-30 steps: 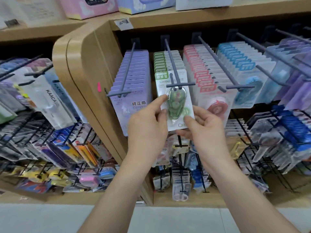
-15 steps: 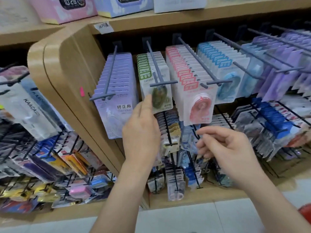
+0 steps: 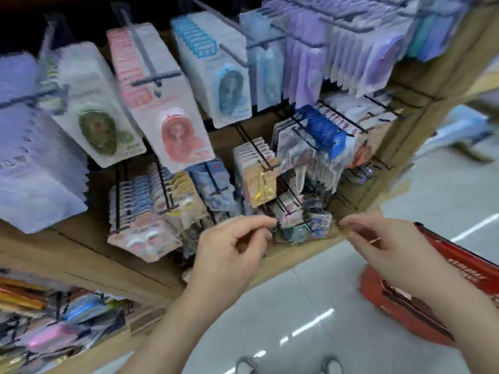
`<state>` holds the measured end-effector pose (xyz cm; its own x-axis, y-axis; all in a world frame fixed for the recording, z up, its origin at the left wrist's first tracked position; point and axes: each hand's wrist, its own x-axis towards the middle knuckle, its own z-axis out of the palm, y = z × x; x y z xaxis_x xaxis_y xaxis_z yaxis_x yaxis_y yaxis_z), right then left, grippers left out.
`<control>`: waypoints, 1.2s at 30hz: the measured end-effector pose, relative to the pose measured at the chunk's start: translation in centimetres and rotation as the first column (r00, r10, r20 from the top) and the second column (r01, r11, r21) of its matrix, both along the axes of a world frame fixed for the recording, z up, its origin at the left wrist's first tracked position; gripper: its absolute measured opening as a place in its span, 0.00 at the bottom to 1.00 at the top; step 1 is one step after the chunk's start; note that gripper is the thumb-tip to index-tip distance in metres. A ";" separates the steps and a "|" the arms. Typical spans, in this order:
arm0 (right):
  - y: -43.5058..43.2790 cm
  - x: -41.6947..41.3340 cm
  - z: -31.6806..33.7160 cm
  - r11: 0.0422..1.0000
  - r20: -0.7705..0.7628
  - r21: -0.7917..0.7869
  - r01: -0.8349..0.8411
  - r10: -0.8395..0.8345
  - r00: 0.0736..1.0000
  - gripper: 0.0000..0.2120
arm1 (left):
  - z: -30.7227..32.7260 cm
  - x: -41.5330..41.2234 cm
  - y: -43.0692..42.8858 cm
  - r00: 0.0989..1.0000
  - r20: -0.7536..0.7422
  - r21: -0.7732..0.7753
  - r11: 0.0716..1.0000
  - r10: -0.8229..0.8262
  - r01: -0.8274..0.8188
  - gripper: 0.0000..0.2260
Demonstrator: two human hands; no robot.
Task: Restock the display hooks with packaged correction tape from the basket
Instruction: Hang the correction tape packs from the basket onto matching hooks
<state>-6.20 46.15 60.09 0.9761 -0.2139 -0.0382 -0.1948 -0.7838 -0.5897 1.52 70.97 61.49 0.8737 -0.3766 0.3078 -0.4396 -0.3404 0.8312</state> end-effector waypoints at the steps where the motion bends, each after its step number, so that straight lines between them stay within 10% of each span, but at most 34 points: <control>1: -1.7 -1.4 -0.7 0.999 -0.033 -0.029 0.020 -0.021 0.999 0.11 | -0.9 -0.3 -1.7 0.999 0.033 0.051 0.998 -0.037 0.035 0.08; 11: -21.2 -21.0 -8.6 0.882 -0.278 0.016 0.470 -0.448 0.850 0.13 | -9.4 -10.0 -23.2 0.890 -0.249 0.283 0.850 -0.382 0.444 0.17; 25: -35.5 -33.7 -20.2 0.139 -0.451 0.255 0.957 -0.858 0.246 0.13 | -23.9 -12.0 -47.8 0.718 -0.584 0.336 0.692 -0.379 0.639 0.15; 36: -47.0 -21.0 -41.1 0.217 -0.564 0.209 0.954 -0.770 0.298 0.12 | -44.8 -5.2 -63.1 0.684 -0.659 0.526 0.458 -0.314 0.717 0.10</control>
